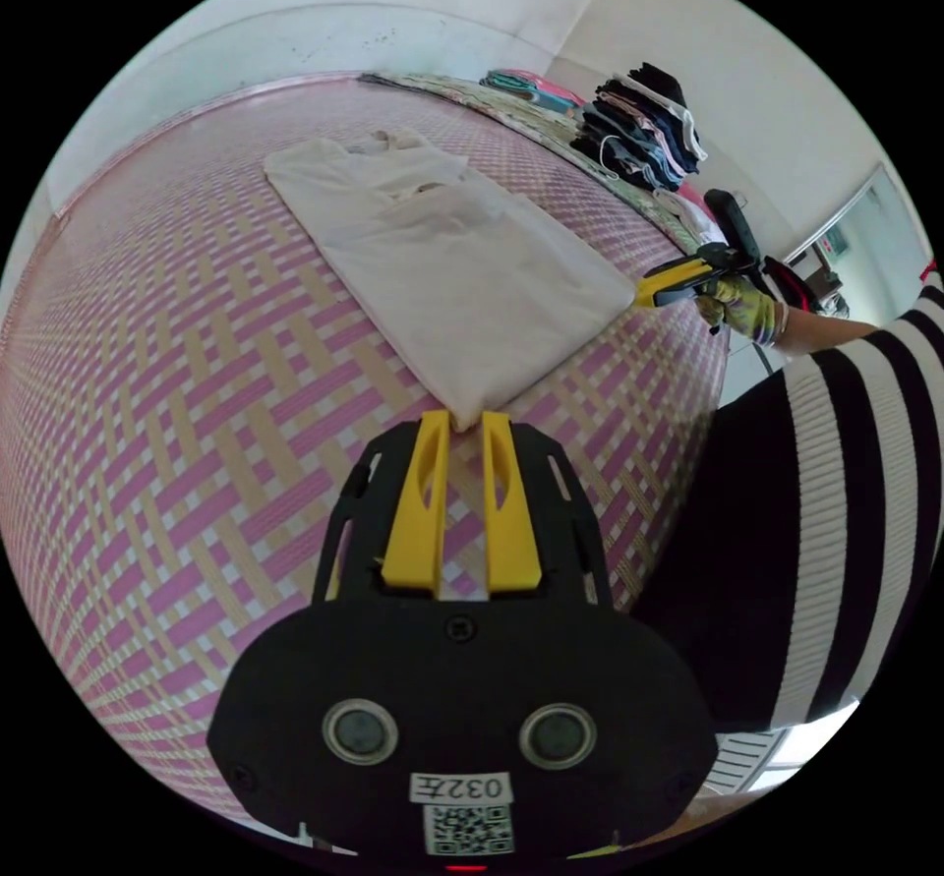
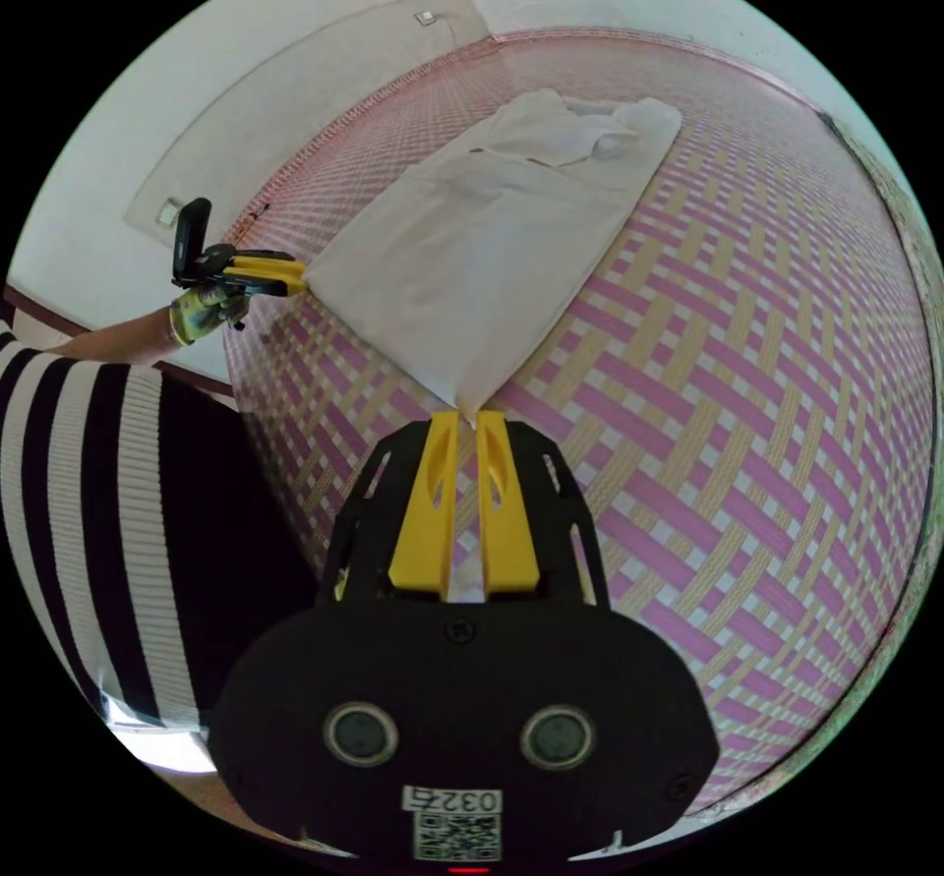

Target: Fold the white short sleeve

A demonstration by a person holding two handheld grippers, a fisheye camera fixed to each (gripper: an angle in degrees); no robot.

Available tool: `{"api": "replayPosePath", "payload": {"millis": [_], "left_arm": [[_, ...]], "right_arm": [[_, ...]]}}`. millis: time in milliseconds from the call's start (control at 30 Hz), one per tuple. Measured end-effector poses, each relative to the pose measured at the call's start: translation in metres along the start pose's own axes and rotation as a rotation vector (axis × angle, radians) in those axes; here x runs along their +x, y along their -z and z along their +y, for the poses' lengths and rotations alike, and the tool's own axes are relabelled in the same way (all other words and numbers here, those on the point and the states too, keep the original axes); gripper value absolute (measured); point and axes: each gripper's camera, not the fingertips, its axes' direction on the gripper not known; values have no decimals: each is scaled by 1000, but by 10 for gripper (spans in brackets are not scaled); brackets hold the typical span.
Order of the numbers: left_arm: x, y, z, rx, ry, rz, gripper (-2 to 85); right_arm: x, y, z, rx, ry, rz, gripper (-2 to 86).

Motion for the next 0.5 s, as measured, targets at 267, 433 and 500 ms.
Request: {"api": "replayPosePath", "payload": {"millis": [267, 433, 500], "left_arm": [[2, 20, 15, 8, 104, 38, -17], [6, 64, 41, 63, 138, 244, -16], [12, 87, 55, 77, 127, 328, -16]], "right_arm": [[1, 21, 6, -15, -56, 0, -9], [-1, 60, 38, 1, -59, -98, -10], [-3, 80, 57, 5, -71, -200, -10]]}}
